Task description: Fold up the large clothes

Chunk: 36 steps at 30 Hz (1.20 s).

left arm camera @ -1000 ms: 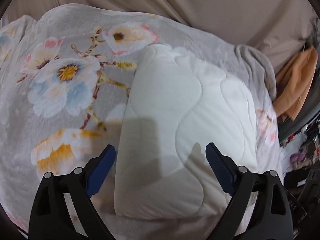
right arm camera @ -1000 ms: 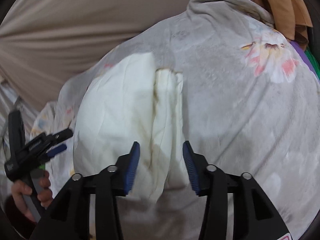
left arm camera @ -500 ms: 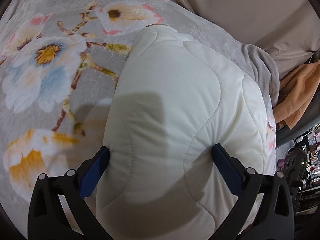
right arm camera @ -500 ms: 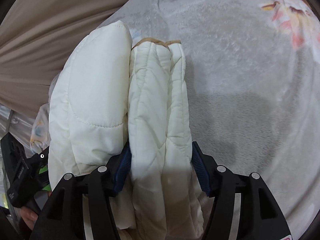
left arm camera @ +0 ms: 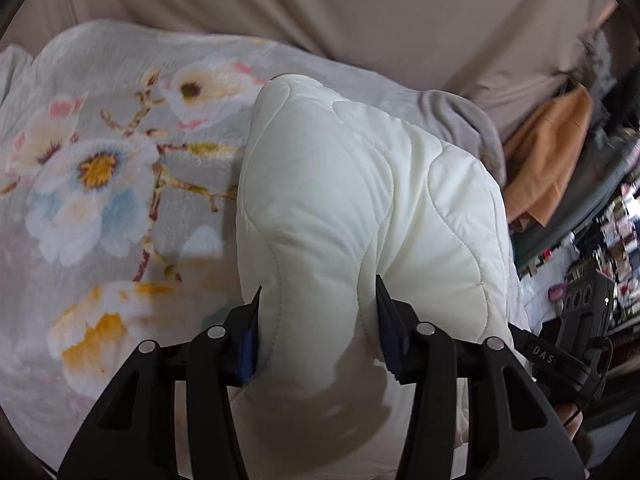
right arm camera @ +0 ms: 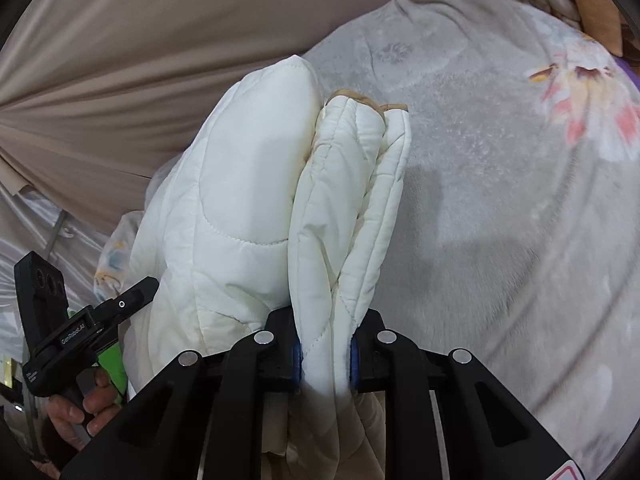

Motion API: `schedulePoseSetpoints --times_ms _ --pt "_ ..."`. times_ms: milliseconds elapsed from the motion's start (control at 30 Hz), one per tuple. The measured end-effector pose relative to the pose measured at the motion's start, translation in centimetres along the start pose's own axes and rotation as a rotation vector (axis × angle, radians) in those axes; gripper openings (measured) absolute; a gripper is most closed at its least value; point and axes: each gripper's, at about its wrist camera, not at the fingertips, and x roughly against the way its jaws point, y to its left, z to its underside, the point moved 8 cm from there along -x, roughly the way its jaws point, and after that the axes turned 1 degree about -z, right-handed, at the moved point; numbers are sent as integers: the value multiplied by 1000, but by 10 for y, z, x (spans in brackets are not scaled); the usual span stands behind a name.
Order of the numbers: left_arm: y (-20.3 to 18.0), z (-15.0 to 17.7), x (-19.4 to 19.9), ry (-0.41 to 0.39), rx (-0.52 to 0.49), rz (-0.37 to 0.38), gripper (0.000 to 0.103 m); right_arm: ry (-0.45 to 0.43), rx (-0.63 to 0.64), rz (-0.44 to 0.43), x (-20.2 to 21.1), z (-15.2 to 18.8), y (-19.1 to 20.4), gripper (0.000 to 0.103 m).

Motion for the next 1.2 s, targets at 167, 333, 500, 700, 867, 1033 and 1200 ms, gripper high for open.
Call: schedulePoseSetpoints --times_ms 167,333,500,700,867,1033,1200 --pt "2 32 20 17 -28 -4 48 19 -17 3 13 40 3 18" --pt "48 78 -25 145 71 -46 64 133 -33 107 -36 83 -38 23" --pt "63 76 -2 29 93 -59 83 91 -72 91 -23 82 -33 33" --pt "55 85 -33 86 162 52 78 106 -99 98 -36 83 -34 24" --pt "32 61 6 46 64 70 47 14 -41 59 3 64 2 17" --pt "13 17 84 -86 -25 141 42 -120 68 -4 57 34 60 17" --pt "18 -34 165 -278 -96 154 42 -269 197 -104 89 -2 142 17"
